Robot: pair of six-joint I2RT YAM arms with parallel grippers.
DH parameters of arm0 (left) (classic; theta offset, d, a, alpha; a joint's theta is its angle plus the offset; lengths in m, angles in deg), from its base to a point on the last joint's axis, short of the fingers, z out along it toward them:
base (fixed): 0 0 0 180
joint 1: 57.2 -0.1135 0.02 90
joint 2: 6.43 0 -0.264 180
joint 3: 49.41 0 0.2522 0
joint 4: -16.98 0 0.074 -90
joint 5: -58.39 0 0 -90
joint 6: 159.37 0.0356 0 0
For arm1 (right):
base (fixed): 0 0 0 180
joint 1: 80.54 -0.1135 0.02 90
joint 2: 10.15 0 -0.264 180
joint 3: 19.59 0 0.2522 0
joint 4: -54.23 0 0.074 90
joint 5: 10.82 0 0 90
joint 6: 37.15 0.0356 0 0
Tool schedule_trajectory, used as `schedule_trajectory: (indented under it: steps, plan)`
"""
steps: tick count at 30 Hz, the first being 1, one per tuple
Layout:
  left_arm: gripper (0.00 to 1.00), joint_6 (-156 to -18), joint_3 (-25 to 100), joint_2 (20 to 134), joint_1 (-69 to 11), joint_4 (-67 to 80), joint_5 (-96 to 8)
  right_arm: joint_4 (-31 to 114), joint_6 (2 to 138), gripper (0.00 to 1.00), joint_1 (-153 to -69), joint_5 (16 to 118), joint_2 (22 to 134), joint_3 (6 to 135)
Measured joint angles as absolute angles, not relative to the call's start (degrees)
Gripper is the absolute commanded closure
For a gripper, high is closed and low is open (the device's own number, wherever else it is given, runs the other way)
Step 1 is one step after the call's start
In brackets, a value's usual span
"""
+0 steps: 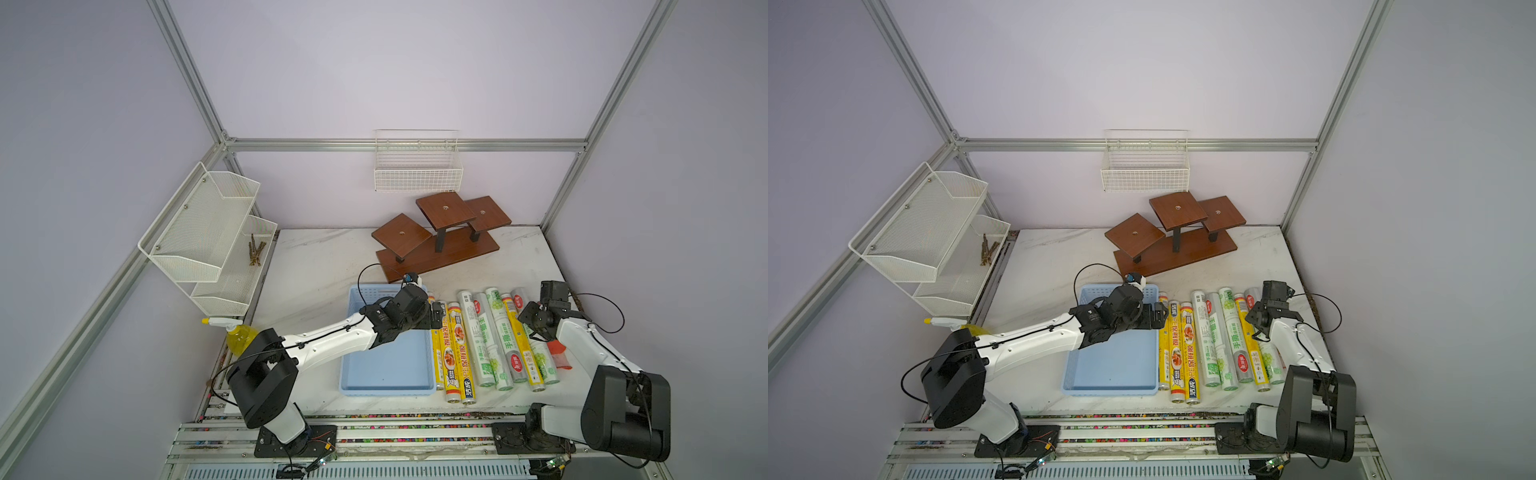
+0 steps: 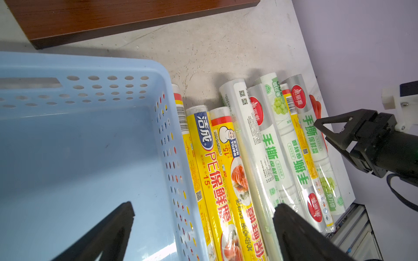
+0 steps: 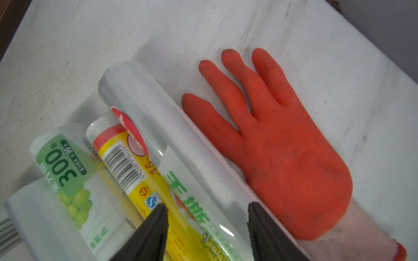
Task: Put the plastic wrap into the basket
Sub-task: Pick up the plastic wrap from the center of the board.
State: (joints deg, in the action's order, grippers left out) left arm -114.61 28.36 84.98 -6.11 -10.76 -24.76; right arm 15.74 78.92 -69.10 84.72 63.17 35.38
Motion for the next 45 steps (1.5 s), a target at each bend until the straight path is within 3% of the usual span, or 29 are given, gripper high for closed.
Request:
schedule_trajectory:
  steps: [7, 15, 26, 45]
  plan:
    - [0.00, -114.5, 28.4, 85.0, -6.1, -10.8, -24.8, 16.4, 76.5, 0.55, -69.8, 80.0, 60.2, 35.2]
    - [0.00, -114.1, 28.4, 85.0, -6.1, -10.8, -25.0, 15.1, 75.8, 0.56, -74.2, 80.8, 67.8, 36.5]
    - [0.00, -113.7, 28.4, 85.0, -6.1, -10.6, -25.3, 15.1, 73.5, 0.48, -76.3, 86.1, 74.7, 40.1]
    - [0.00, -113.3, 28.6, 85.0, -6.2, -11.6, -25.4, 16.7, 70.4, 0.38, -77.0, 84.2, 84.4, 44.1]
